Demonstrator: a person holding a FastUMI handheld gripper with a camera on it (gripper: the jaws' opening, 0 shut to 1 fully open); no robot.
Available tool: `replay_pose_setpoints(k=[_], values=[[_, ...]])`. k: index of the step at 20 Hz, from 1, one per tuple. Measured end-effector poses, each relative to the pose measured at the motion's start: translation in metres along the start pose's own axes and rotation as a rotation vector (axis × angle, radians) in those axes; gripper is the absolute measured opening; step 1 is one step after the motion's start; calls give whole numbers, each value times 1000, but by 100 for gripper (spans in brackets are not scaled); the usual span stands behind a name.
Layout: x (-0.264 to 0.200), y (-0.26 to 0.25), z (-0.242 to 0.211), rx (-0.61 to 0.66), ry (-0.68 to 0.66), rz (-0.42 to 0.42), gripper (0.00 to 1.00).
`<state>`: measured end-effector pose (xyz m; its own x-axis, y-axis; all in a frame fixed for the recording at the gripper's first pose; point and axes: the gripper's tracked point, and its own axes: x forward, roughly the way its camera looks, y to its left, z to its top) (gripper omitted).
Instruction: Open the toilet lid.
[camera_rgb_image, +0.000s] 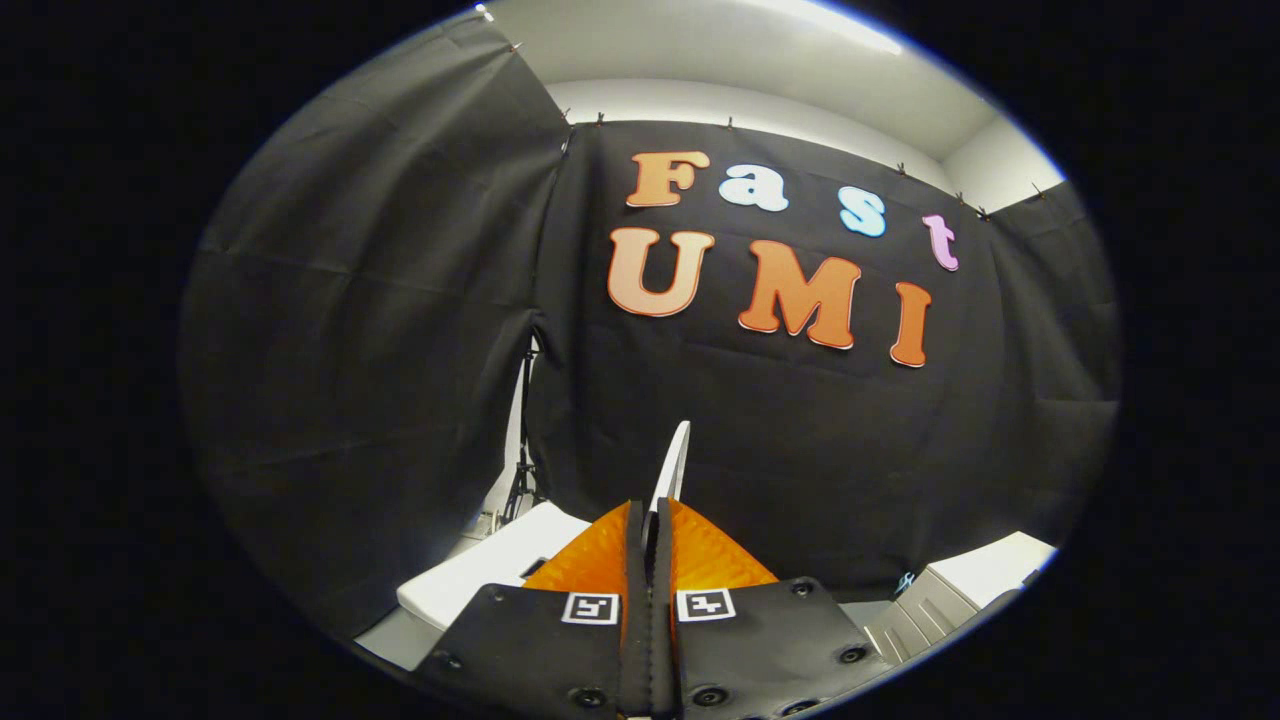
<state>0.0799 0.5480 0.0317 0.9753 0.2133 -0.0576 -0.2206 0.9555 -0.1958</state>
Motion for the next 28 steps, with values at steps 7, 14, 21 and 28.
replay_pose_setpoints(k=[7, 14, 21, 28], values=[[6, 62, -6, -47, 1, 67, 8], [10, 88, -13, -80, 3, 86, 8], [8, 81, -16, -149, -17, 37, 8], [-17, 79, 20, -95, -106, 136, 76]])
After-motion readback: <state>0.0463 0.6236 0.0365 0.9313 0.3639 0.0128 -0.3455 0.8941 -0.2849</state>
